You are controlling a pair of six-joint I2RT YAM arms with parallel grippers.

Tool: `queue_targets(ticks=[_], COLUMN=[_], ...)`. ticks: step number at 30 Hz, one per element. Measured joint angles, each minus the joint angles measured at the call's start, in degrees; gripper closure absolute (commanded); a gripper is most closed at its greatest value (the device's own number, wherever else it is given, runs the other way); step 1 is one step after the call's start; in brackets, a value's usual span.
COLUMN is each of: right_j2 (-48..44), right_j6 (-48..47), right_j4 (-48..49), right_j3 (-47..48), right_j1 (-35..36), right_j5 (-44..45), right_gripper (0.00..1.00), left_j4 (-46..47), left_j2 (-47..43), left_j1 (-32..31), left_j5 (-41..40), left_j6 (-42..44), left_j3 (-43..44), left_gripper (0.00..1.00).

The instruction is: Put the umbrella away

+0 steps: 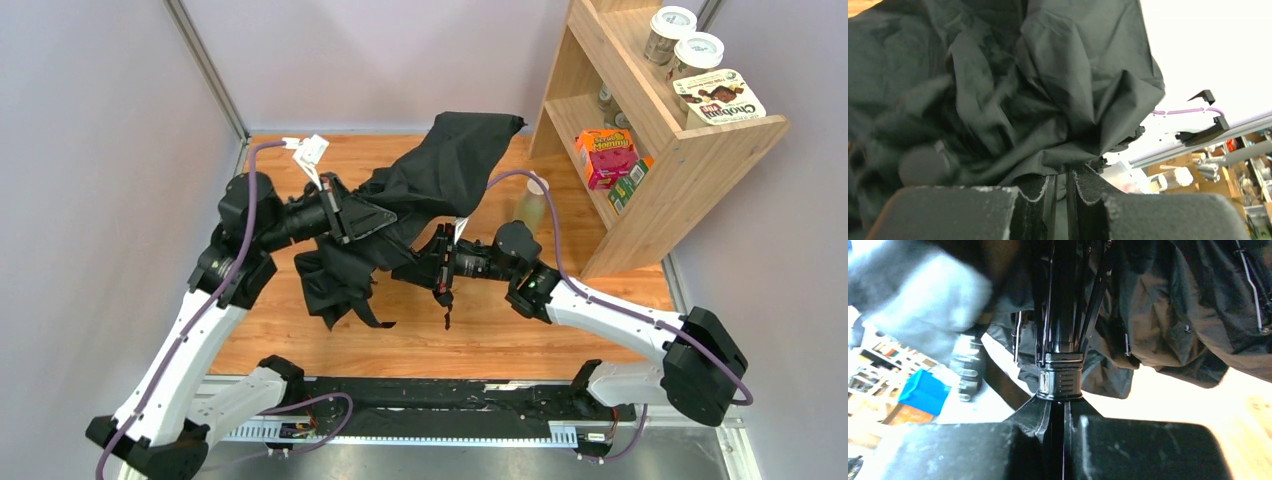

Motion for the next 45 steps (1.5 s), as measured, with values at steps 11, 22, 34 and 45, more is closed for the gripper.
queue_targets(ticks=[11,22,34,45], right_j2=[1.27,1.29,1.68,-0.35], right_j6=[9.64,10.78,11.72,-12.55], right_j4=[6.71,1.03,-0.50,-20.13], right_j3=[-3.96,-2.69,0.22,3.78], right_j1=[0.33,-7.63,-13.05,-2.25], right_j5=[-1.92,1.73,-1.33,17.05], right_gripper=[1.00,1.00,1.00,1.00], left_j4=[-0.48,-14.67,-18.75,-14.78], left_j2=[4.33,-11.82,-17.38,-14.10], left_j1=[1.14,1.73,1.73,1.73], left_j5=[4.94,-5.92,-11.21,-15.76], left_j6=[5.57,8.26,4.66,2.49], left_j3=[1.27,9.44,-5.05,-2.69], left_gripper=[0.48,0.53,0.46,0.24])
